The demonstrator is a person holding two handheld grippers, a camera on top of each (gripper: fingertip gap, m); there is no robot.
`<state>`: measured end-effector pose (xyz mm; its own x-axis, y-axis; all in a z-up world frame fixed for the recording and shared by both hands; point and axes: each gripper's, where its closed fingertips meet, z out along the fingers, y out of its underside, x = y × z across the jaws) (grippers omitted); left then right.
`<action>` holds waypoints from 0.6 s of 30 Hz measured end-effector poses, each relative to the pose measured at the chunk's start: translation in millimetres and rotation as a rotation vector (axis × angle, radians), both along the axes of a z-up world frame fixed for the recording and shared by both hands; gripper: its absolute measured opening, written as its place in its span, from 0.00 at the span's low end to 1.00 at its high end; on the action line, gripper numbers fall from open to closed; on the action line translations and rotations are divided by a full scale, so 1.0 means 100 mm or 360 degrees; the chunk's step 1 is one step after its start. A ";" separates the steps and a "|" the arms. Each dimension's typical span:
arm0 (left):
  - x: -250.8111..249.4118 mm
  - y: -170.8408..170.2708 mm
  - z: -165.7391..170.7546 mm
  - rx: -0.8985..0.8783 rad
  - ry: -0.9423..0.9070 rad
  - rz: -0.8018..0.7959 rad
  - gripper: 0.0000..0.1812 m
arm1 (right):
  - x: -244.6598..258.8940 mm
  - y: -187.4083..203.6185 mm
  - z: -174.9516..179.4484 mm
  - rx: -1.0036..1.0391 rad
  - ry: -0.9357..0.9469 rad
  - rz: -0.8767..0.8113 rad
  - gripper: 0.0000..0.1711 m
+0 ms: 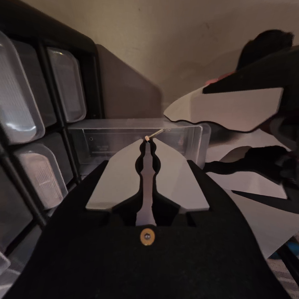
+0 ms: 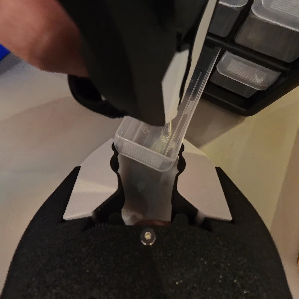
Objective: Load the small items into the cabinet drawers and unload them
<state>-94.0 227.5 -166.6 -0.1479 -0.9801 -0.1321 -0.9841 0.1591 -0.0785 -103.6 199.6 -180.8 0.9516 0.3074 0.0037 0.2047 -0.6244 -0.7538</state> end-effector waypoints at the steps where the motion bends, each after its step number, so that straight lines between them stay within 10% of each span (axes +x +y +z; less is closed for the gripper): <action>1: -0.01 0.02 -0.03 0.0006 0.0029 -0.0003 0.03 | 0.00 0.00 0.00 -0.0001 -0.0004 0.0001 0.42; 10: -0.06 0.04 -0.02 -0.0005 0.0033 0.0070 0.13 | 0.00 -0.01 -0.02 -0.0016 -0.0026 0.0001 0.41; 18: -0.62 -0.05 0.77 -0.0054 -0.0870 0.0804 0.13 | 0.01 0.03 0.00 -0.0016 -0.0042 0.0002 0.42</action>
<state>-156.1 222.2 -89.2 0.3999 -0.9162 -0.0259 -0.7558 -0.3137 -0.5748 -102.5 202.6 -180.7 0.9507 0.3090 0.0257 0.2253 -0.6318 -0.7416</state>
